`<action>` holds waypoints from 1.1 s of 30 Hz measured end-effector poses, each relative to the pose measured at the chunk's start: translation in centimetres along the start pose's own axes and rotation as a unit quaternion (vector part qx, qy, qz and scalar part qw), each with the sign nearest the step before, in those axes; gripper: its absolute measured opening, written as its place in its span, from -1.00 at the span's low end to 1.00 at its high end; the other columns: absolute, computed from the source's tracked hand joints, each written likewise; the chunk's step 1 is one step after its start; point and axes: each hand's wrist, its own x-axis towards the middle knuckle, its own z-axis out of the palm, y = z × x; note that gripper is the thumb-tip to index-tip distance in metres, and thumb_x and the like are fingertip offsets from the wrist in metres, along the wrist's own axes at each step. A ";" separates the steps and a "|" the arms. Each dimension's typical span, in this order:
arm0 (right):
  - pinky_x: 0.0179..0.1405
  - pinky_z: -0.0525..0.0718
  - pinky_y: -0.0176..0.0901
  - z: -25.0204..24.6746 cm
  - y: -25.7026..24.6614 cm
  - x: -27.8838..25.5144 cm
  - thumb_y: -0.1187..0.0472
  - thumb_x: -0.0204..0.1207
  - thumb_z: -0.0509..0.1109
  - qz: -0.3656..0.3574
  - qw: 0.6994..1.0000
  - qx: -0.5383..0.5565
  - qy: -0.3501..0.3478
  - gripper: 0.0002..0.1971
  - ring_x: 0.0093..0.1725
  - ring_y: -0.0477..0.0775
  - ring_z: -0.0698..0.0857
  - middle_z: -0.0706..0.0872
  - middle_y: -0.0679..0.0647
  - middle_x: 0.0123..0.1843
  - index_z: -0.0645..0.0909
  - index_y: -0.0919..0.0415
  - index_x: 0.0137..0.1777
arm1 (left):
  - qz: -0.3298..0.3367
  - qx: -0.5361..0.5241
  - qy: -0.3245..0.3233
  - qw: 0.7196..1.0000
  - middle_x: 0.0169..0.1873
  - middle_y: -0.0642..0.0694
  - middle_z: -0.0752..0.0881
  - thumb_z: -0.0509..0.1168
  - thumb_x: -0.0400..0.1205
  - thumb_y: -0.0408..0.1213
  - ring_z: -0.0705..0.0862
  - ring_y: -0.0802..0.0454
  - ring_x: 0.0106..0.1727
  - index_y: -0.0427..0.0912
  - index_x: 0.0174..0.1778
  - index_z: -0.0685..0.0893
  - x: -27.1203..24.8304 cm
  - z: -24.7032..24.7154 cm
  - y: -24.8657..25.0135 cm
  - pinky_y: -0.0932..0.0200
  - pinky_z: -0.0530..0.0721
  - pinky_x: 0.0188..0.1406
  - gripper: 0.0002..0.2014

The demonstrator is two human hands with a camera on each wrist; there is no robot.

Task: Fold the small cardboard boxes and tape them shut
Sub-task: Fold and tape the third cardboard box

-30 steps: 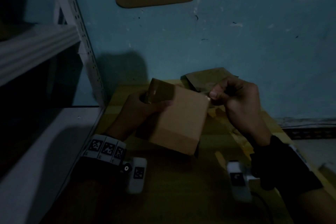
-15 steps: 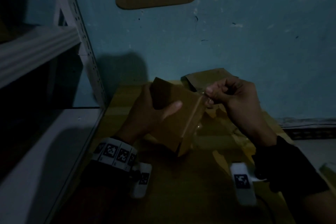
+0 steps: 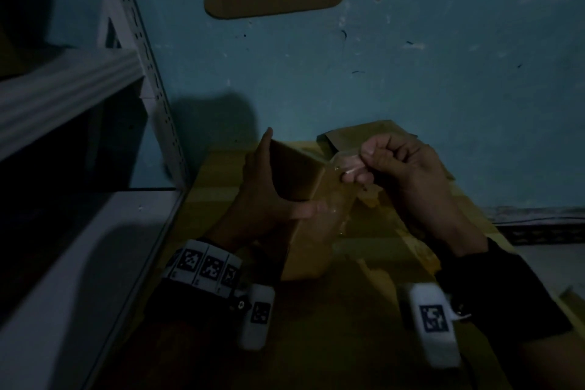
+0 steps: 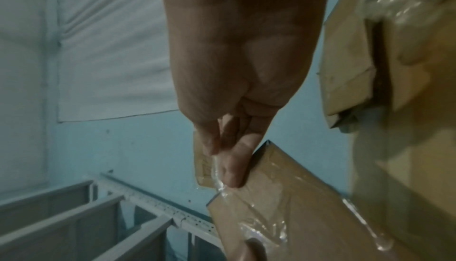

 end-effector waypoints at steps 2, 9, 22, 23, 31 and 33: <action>-0.23 0.76 -0.23 0.1 -0.5 0.1 0.43 0.64 0.31 0.003 1.000 0.010 -0.002 -0.91 -0.25 0.14 0.81 0.83 0.28 -0.21 0.64 0.40 -0.06 | 0.005 -0.023 0.000 1.000 0.61 0.04 0.10 0.57 -0.11 0.26 0.18 0.02 0.62 0.17 0.71 -0.16 0.0 0.1 0.1 -0.26 0.34 0.56 0.50; 0.03 0.68 -0.08 -0.3 -1.3 -0.1 -0.02 0.65 0.33 0.045 0.995 0.080 -0.038 -0.61 -0.05 0.24 0.72 0.78 0.38 0.00 0.64 0.38 0.05 | 0.016 -0.069 -0.012 0.997 0.66 0.01 0.15 0.60 -0.23 0.42 0.24 0.00 0.64 0.14 0.72 -0.06 0.5 0.2 -0.2 -0.18 0.39 0.54 0.59; 0.02 0.76 -0.14 -1.6 -1.7 -0.4 0.24 0.13 0.72 -0.054 0.988 -0.115 -0.091 -0.52 -0.06 0.04 0.73 0.83 0.14 0.03 0.70 0.23 0.08 | -0.056 -0.402 -0.062 0.912 -0.25 0.06 0.84 0.41 0.41 -0.16 0.81 0.13 -0.24 -0.13 0.21 0.62 -0.5 -0.5 0.6 0.27 0.74 -0.31 -0.56; 0.01 0.76 -0.12 -1.2 -1.7 -0.5 0.27 0.07 0.74 -0.053 0.984 -0.132 -0.105 -0.49 -0.08 0.03 0.72 0.83 0.12 -0.01 0.69 0.25 0.05 | -0.059 -0.407 -0.070 0.909 -0.23 0.04 0.85 0.42 0.39 -0.13 0.81 0.11 -0.22 -0.12 0.18 0.63 -0.5 -0.4 0.6 0.24 0.74 -0.28 -0.57; -0.05 0.79 -0.17 0.6 -2.3 -0.8 0.22 -0.20 0.81 -0.055 0.964 -0.204 -0.164 -0.19 -0.11 0.04 0.72 0.71 0.16 -0.04 0.58 0.23 0.13 | -0.097 -0.431 -0.078 0.894 0.20 -0.26 0.75 0.64 0.00 0.29 0.73 -0.23 0.15 -0.10 0.35 0.65 -0.7 0.0 0.5 -0.21 0.62 0.21 0.00; -0.02 0.80 -0.12 0.7 -2.4 -0.7 0.21 -0.15 0.81 -0.052 0.962 -0.211 -0.167 -0.22 -0.06 0.06 0.72 0.71 0.05 0.02 0.59 0.19 0.14 | -0.097 -0.427 -0.074 0.896 0.23 -0.27 0.74 0.62 0.02 0.31 0.71 -0.25 0.19 -0.11 0.38 0.64 -0.6 -0.1 0.5 -0.23 0.61 0.26 0.01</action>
